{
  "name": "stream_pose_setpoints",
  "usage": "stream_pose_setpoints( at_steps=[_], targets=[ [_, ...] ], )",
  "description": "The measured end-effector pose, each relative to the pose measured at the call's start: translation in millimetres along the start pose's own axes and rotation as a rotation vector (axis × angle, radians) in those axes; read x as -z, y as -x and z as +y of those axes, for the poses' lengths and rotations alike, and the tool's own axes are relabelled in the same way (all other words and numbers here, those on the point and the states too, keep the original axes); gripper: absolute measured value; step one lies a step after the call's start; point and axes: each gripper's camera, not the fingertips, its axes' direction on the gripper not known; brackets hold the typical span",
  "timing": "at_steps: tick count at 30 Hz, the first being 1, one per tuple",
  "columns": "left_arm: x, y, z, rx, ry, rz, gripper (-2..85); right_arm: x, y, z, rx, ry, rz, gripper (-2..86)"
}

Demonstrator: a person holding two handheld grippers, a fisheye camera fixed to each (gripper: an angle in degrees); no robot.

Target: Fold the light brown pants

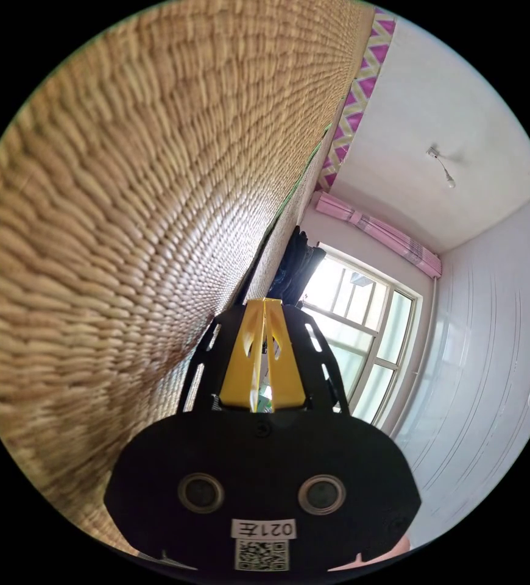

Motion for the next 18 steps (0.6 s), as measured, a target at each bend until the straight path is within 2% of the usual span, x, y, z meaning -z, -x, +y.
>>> stream_pose_setpoints(
  at_steps=[18],
  targets=[
    [10.2, -60.4, -6.5, 0.002, 0.001, 0.000, -0.9, 10.4, 29.0, 26.5, -0.003, 0.000, -0.002, -0.6]
  ],
)
